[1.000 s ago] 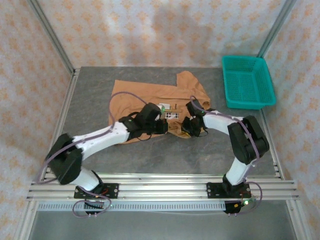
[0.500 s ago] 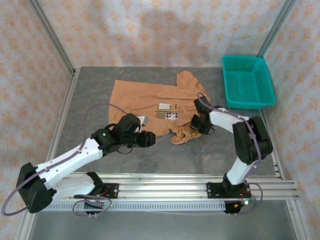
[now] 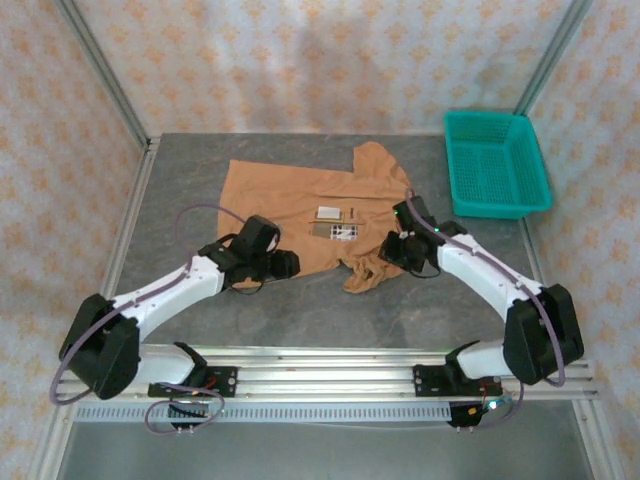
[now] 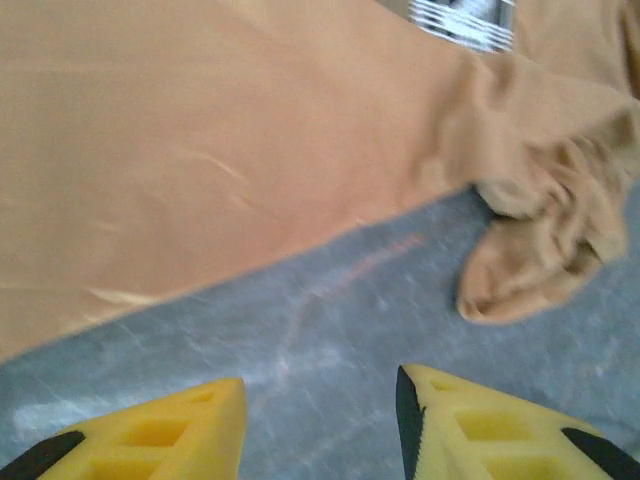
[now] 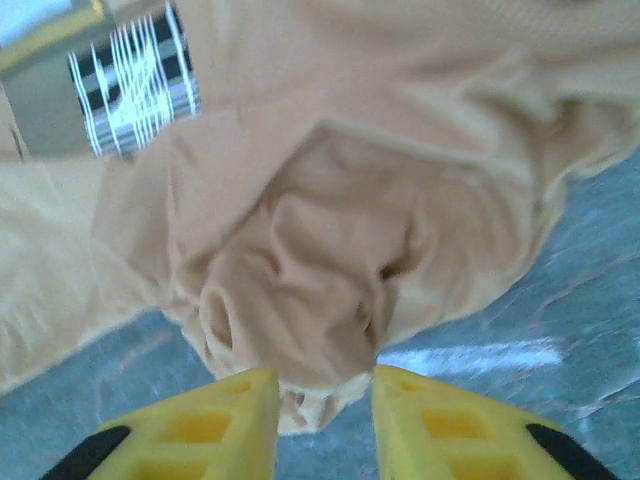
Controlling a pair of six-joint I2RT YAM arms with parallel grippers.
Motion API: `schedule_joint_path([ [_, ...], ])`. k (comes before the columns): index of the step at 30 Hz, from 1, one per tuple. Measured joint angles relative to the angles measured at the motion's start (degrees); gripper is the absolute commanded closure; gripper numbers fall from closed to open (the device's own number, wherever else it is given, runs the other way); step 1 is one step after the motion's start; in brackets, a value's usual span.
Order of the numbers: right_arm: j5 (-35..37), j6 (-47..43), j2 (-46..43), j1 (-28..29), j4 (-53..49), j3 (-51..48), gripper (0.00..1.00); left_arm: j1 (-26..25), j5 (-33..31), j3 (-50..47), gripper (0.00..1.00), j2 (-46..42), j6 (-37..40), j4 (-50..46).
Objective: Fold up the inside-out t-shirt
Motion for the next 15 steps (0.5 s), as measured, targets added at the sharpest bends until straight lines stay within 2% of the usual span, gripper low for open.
schedule_joint_path([
  [2, -0.98, 0.39, 2.91, 1.64, 0.68, -0.22, 0.52, 3.04, 0.11, -0.57, 0.54, 1.60, -0.09, 1.22],
  [3, -1.16, 0.61, 4.50, 1.99, 1.18, -0.22, 0.52, 4.70, 0.20, -0.72, 0.54, 2.36, -0.15, 1.95],
  [4, -1.31, 0.55, 6.45, 2.12, 1.77, -0.22, 0.57, 6.10, 0.37, -0.72, 0.54, 2.99, -0.20, 2.67],
  [7, -0.90, 0.02, 11.26, 2.10, 2.89, 0.15, 0.98, 10.29, 0.94, -0.72, 0.57, 5.25, -0.57, 5.84],
  [11, -0.02, -0.57, 12.17, 2.05, 0.52, 1.18, 1.00, 16.55, 1.92, -1.36, 0.61, 10.58, -2.10, 11.13],
  [15, 3.10, -1.49, -0.61, 1.09, -5.81, 0.92, 1.00, 23.85, 4.68, -4.02, 0.62, 15.72, -4.48, 16.13],
])
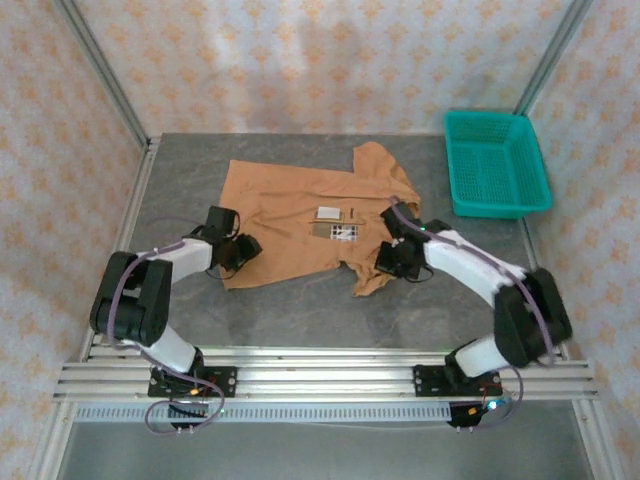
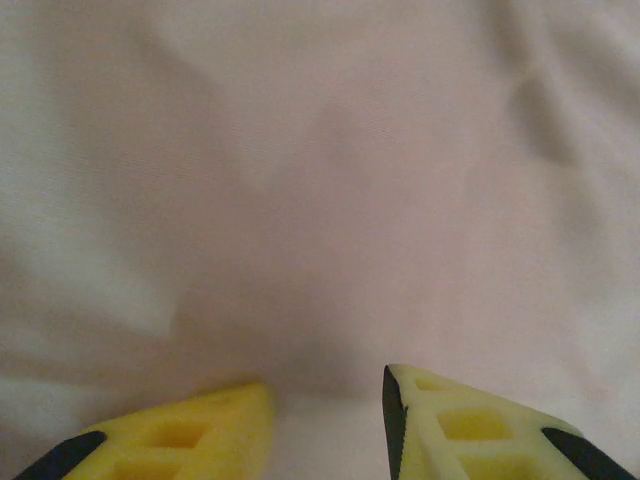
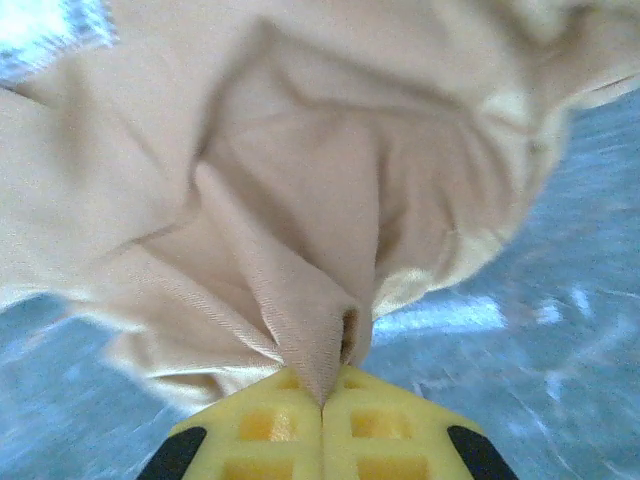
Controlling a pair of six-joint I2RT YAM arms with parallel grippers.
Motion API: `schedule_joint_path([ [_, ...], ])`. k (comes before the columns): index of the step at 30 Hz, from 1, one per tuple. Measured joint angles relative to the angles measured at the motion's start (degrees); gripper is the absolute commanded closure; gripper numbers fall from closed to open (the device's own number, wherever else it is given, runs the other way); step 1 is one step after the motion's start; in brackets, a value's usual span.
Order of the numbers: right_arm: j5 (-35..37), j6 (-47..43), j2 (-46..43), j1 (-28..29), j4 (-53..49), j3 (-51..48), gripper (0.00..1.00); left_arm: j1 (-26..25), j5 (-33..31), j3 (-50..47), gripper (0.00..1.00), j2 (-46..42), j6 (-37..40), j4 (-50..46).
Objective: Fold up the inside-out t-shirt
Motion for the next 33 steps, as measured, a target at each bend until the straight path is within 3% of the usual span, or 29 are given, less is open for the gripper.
schedule_joint_path([
  [5, 2.56, 1.11, -21.92, -4.28, -5.81, -1.81, 1.00, 2.99, -0.48, -0.04, 0.63, 0.52, -0.17, 2.71],
  [9, 6.40, 3.69, -30.47, -5.33, -11.85, -2.51, 0.97, 3.63, -0.31, -0.04, 0.64, 0.52, 0.00, 2.58],
  [11, 8.96, 4.92, -32.48, -5.75, -13.94, -2.56, 0.89, 3.98, -0.20, -0.04, 0.64, 0.37, 0.04, 2.16],
  [16, 17.84, 6.88, -37.42, -7.61, -18.45, -1.57, 0.58, 5.53, -1.73, 0.00, 0.64, -0.57, 1.49, -0.09],
  [18, 19.74, 6.80, -38.23, -7.85, -19.45, -0.44, 0.54, 6.38, -2.49, 0.00, 0.65, -0.90, 1.75, -0.68],
  [24, 14.91, 6.45, -34.75, -7.89, -15.76, -1.60, 0.49, 6.67, -4.35, 0.00, 0.62, -3.76, 2.93, -5.11],
  [33, 0.79, 9.84, -11.65, 0.70, 3.13, -8.22, 0.47, 3.74, -7.96, 2.82, 0.60, -18.03, 5.68, -15.23],
])
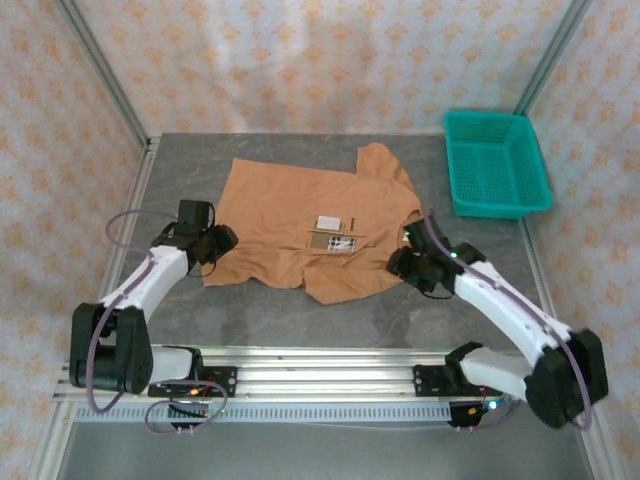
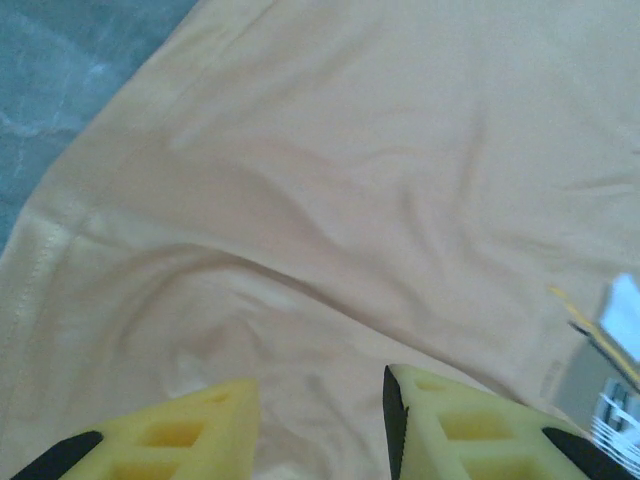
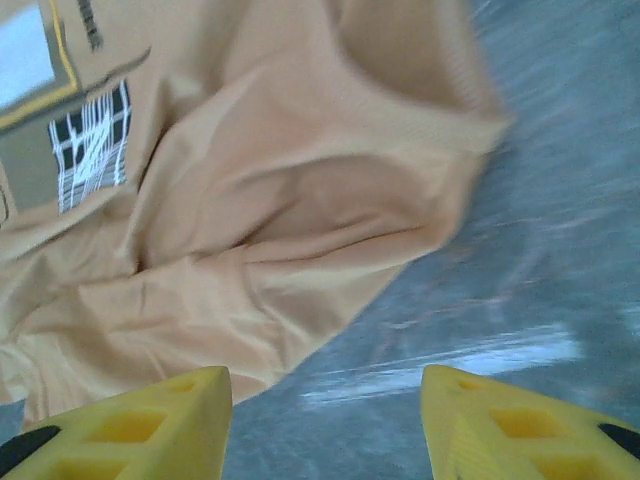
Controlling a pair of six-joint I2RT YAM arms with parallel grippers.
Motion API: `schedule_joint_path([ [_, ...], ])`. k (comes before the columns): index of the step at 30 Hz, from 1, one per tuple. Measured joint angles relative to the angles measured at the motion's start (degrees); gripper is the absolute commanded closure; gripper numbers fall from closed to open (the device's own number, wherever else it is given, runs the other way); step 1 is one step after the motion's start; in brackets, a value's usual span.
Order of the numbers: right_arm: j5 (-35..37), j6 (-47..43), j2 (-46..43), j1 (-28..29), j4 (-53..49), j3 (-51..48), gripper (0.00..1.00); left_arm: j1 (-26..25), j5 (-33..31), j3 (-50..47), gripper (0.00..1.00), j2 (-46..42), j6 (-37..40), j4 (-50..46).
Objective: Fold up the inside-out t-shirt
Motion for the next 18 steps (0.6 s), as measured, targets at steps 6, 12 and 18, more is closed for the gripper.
schedule_joint_path([
  [6, -5.03, 2.97, 17.22, 0.83, 13.42, 0.04, 0.51, -0.57, 1.99, -1.49, 0.61, -0.17, -0.13, 0.15],
  [12, -8.55, 2.29, 28.22, -6.12, 18.99, 5.35, 0.53, 1.03, 2.80, -4.33, 0.62, 5.86, -0.24, 0.74],
  [18, -8.79, -1.16, 36.11, -12.94, 19.85, 14.56, 0.54, 1.22, 2.34, -4.31, 0.68, 11.13, 0.37, 2.43],
])
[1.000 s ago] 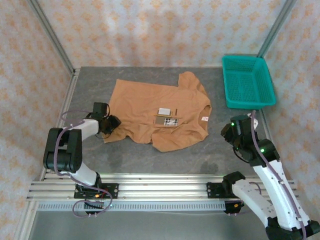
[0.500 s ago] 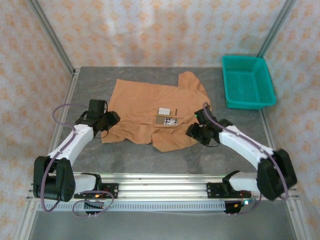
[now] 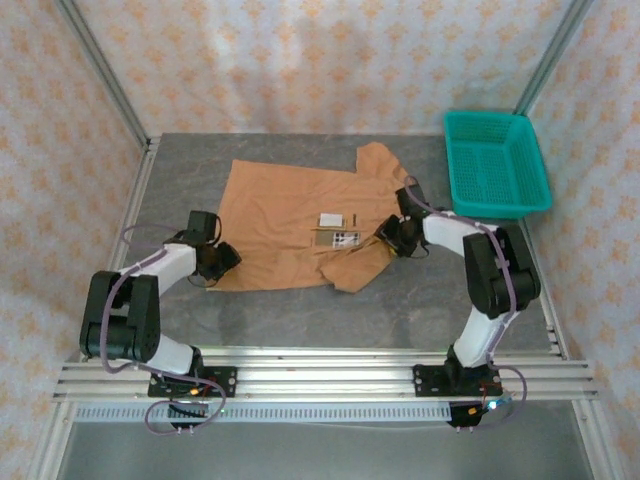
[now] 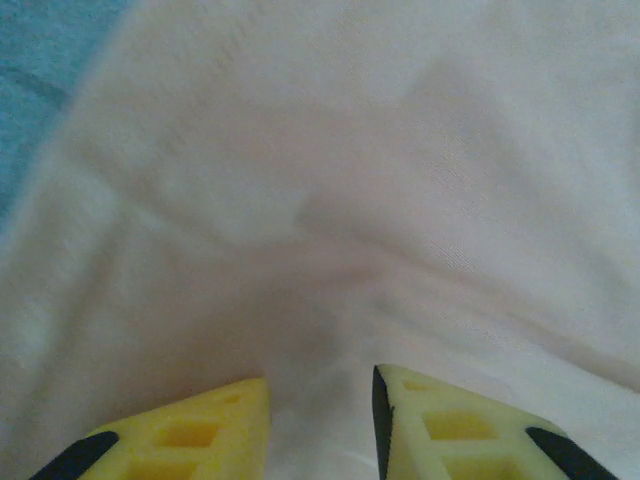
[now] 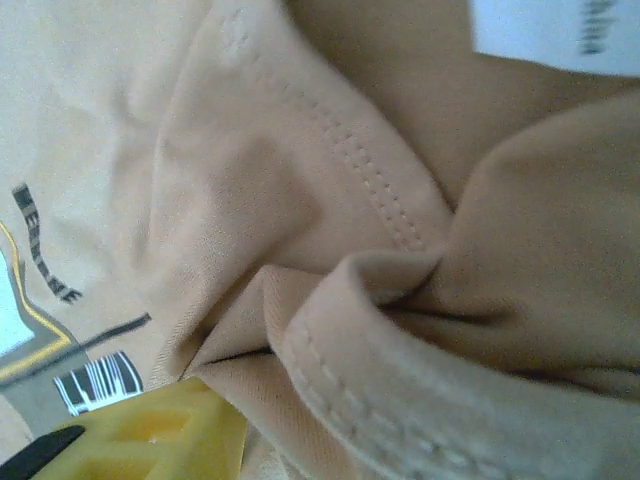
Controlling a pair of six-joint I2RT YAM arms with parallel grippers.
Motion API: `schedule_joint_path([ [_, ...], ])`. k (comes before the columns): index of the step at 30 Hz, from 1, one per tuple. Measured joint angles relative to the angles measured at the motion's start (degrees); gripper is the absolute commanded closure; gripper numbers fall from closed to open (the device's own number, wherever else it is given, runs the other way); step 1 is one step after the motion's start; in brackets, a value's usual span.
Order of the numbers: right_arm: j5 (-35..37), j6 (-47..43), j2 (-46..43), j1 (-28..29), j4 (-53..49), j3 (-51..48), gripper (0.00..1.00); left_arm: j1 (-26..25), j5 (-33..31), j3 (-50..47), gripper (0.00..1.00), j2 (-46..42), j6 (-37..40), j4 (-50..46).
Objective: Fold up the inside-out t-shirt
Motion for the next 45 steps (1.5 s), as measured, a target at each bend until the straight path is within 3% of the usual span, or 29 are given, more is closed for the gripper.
schedule_joint_path([
  [4, 2.51, -3.26, 2.73, -1.84, -3.08, 5.22, 0.54, 0.00, -1.46, 0.00, 0.66, -2.80, 0.42, -1.51],
  [8, 3.02, -6.05, 2.38, -1.99, -7.78, 6.88, 0.51, -0.48, -4.07, -0.02, 0.60, -15.30, 0.39, -6.54],
  [12, 3.19, -7.69, -2.16, -0.70, -12.20, 6.95, 0.50, -2.01, -5.07, -1.62, 0.55, -27.58, -0.55, -9.88],
  [15, 3.10, -7.91, -7.74, 0.63, -13.68, 6.95, 0.49, -2.19, -5.62, -5.11, 0.55, -30.56, -1.55, -12.04],
  [20, 2.89, -7.89, -14.69, 2.78, -15.04, 6.64, 0.50, -2.58, -5.62, -10.05, 0.61, -27.39, -2.60, -13.44],
  [29, 1.86, -7.87, -18.40, 6.84, -18.36, 4.63, 0.49, -3.32, -6.29, -11.87, 0.60, -18.99, -3.10, -9.42],
  [30, 1.88, -7.87, -18.67, 7.80, -18.71, 4.26, 0.49, -3.32, -6.62, -11.87, 0.65, -17.84, -3.06, -8.63],
  [33, 1.86, -7.82, -19.04, 10.95, -19.06, 2.49, 0.50, -3.26, -8.76, -11.34, 0.98, -15.34, -3.02, -9.07],
  [34, 1.84, -7.69, -19.08, 11.91, -18.99, 1.57, 0.50, -3.26, -9.29, -10.86, 1.00, -14.86, -2.99, -9.90],
  [45, -1.62, -1.27, -16.02, 20.94, -12.48, -12.00, 0.47, -3.30, -9.64, -5.18, 1.00, -12.41, -2.12, -10.16],
])
